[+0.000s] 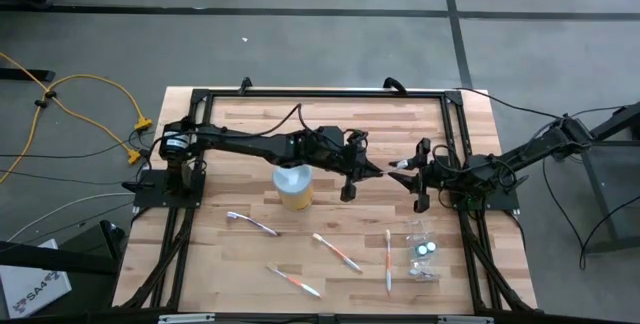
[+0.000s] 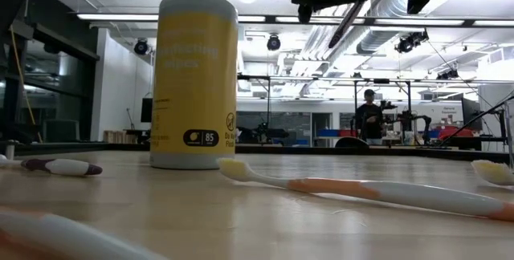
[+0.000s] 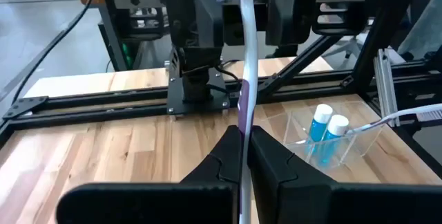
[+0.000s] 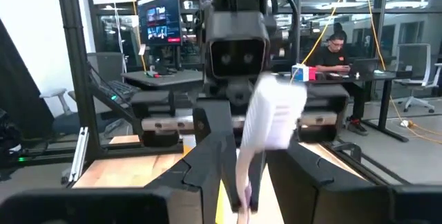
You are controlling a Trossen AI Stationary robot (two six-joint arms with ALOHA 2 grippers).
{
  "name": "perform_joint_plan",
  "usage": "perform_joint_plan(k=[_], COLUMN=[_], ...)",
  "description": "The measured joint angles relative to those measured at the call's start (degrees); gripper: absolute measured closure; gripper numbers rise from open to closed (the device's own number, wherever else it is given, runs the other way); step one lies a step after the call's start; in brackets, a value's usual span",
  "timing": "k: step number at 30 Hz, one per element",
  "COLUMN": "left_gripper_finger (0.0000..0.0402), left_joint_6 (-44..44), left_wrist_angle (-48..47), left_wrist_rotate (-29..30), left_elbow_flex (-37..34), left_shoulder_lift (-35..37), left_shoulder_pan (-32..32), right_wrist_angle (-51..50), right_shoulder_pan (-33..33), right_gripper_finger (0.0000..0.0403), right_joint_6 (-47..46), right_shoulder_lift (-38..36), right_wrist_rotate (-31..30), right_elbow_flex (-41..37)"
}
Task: Pick & Place toothbrushing station
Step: Put the top purple toothbrush in the bottom section of the transparent organizer
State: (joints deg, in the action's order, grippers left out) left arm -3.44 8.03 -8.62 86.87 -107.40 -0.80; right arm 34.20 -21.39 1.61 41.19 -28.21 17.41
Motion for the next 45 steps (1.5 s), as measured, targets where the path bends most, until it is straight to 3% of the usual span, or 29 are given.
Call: perform_joint_plan(k=[13, 19, 32, 45], left_gripper_finger=[0.0399, 0.0399, 0.0399, 0.0399], left_joint_6=[0.00, -0.43, -1.73, -1.42], left_wrist_angle=[2.21, 2.08, 0.19, -3.16], left_wrist_rotate=[-0.36, 0.09, 4.30, 4.41], left_elbow_flex=[0.02, 0.02, 0.04, 0.09], left_shoulder_lift=[-2.51, -2.49, -1.13, 0.88], left_shoulder_pan=[-0.02, -0.08, 0.02, 0.60], right_wrist_angle=[0.31, -2.04, -2.74, -2.21], right_shoulder_pan=[0.02, 0.00, 0.02, 0.00], right_gripper_finger=[0.0298, 0.0298, 0.0298, 0.0298], right_joint_6=[-0.22, -0.58, -1.79, -1.79], right_shoulder_lift=[2.25, 2.25, 2.20, 2.20], right_wrist_rotate=[-0.50, -4.72, -4.94, -4.59], right_elbow_flex=[0.00, 0.00, 0.00, 0.00])
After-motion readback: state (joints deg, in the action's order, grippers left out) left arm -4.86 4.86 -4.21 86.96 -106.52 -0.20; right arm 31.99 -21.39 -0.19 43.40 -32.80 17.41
